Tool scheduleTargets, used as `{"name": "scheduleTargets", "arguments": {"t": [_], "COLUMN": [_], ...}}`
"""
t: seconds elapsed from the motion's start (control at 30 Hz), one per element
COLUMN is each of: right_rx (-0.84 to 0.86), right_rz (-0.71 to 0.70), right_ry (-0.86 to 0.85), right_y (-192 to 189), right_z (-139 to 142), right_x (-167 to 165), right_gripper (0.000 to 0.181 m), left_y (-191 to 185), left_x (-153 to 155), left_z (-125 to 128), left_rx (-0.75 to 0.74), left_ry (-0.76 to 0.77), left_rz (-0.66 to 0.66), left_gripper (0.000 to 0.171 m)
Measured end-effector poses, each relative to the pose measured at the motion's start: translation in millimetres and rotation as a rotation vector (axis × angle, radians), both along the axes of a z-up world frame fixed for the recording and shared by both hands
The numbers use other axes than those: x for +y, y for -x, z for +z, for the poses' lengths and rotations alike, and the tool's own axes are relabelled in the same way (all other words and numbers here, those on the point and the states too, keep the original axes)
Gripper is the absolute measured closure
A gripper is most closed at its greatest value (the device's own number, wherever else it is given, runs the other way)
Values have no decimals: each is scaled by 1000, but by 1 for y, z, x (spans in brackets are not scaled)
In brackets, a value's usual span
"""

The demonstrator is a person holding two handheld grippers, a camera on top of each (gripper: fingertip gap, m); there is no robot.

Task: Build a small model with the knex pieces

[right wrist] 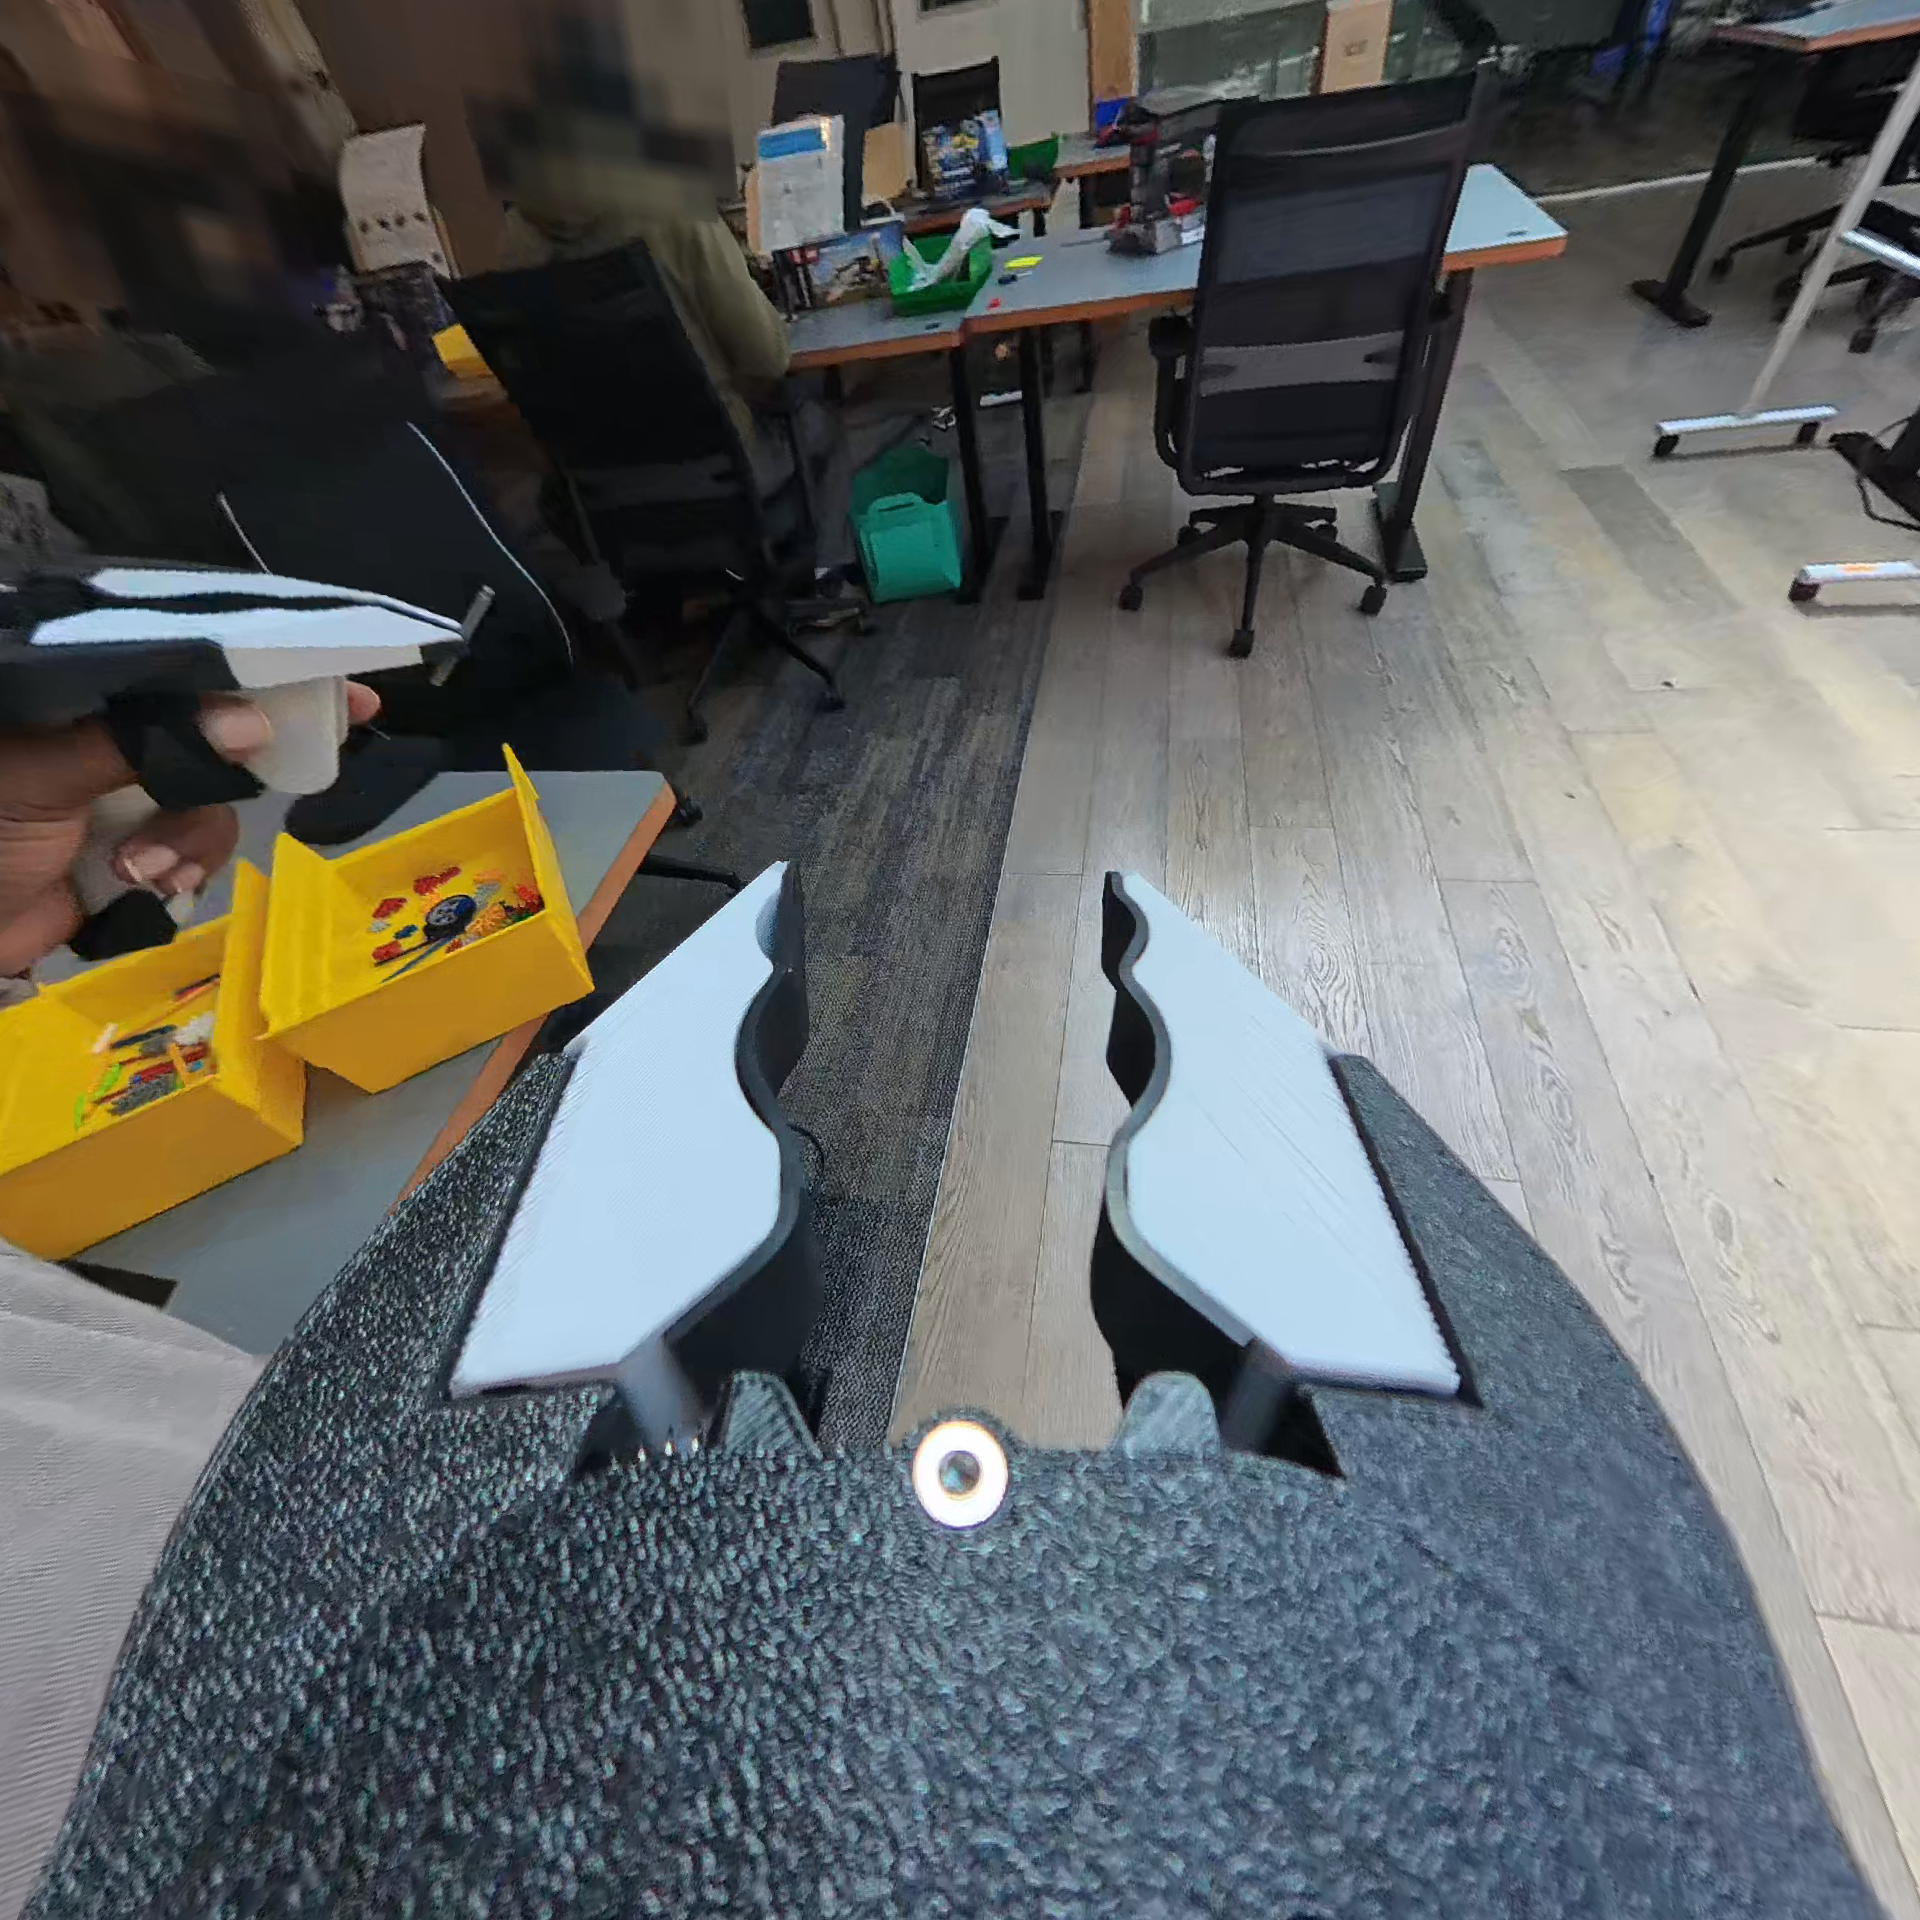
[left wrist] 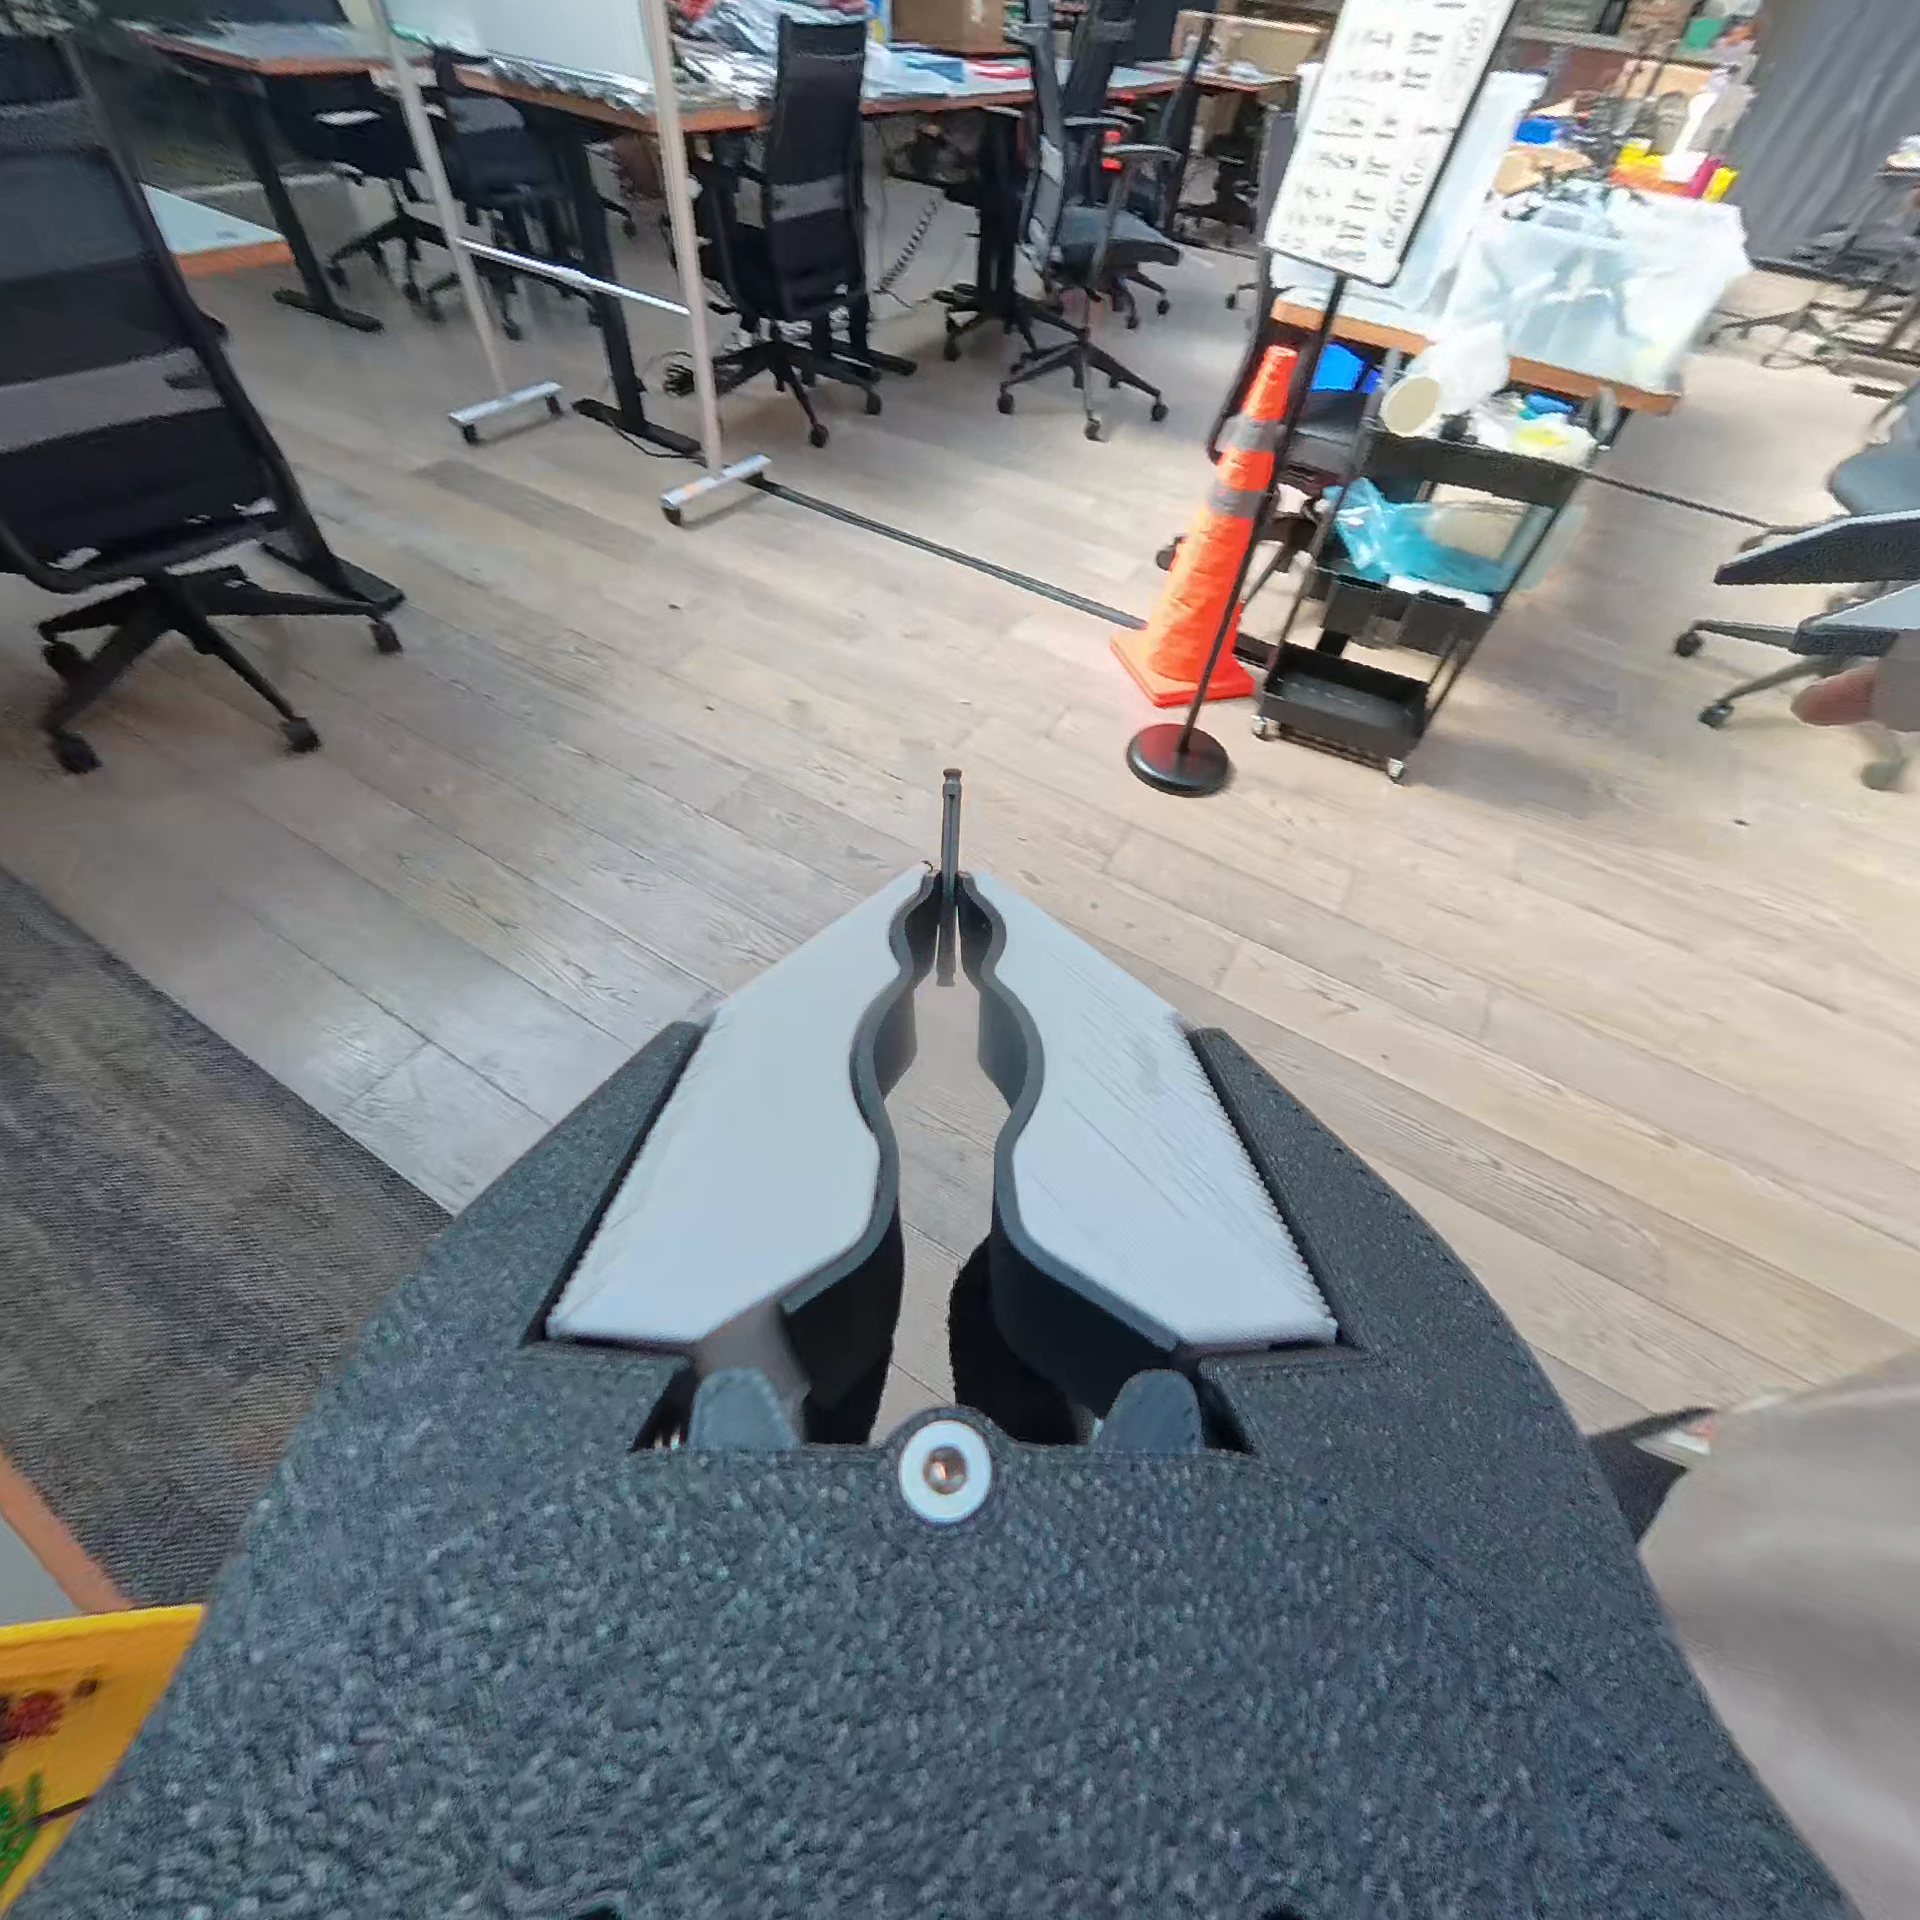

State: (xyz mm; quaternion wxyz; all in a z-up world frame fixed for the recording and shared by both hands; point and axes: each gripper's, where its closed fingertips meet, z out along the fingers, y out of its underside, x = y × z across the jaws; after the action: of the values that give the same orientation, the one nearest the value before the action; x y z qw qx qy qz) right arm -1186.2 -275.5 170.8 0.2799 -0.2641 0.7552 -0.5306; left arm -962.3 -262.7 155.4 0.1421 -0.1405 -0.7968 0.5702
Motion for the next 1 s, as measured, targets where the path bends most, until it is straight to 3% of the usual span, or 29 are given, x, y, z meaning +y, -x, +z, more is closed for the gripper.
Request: {"name": "scheduleTargets", "arguments": {"t": [0.1, 0.17, 0.27, 0.4, 0.5, 0.63, 0.73, 0.83, 1.0], "right_rx": [29, 36, 59, 100, 53, 67, 84, 96, 35], "right_rz": [119, 207, 370, 554, 660, 892, 1039, 1199, 1424], "right_ry": [52, 82, 48, 93, 79, 75, 45, -52, 33], "right_y": [-27, -59, -130, -251, -346, -449, -519, -596, -721], "right_z": [11, 15, 5, 5, 17, 19, 1, -22, -11], "right_x": [-82, -132, -195, -254, -275, -280, -294, -304, -337], "right_gripper": [120, 120, 120, 120, 120, 119, 119, 118, 117], "left_y": [-41, -74, -130, -211, -274, -347, -390, -427, -466], "left_x": [-38, -50, -56, -64, -82, -102, -104, -87, -54], "left_z": [23, 25, 2, -41, -61, -25, -11, -27, -72], "left_rx": [2, -7, -88, -127, -70, -87, -80, -95, 25], "left_ry": [55, 72, 35, -27, -61, -2, 18, -45, -145], "left_rz": [189, 316, 487, 669, 783, 949, 1069, 1243, 1611], "left_gripper": [170, 170, 170, 170, 170, 170, 170, 170, 170]}}
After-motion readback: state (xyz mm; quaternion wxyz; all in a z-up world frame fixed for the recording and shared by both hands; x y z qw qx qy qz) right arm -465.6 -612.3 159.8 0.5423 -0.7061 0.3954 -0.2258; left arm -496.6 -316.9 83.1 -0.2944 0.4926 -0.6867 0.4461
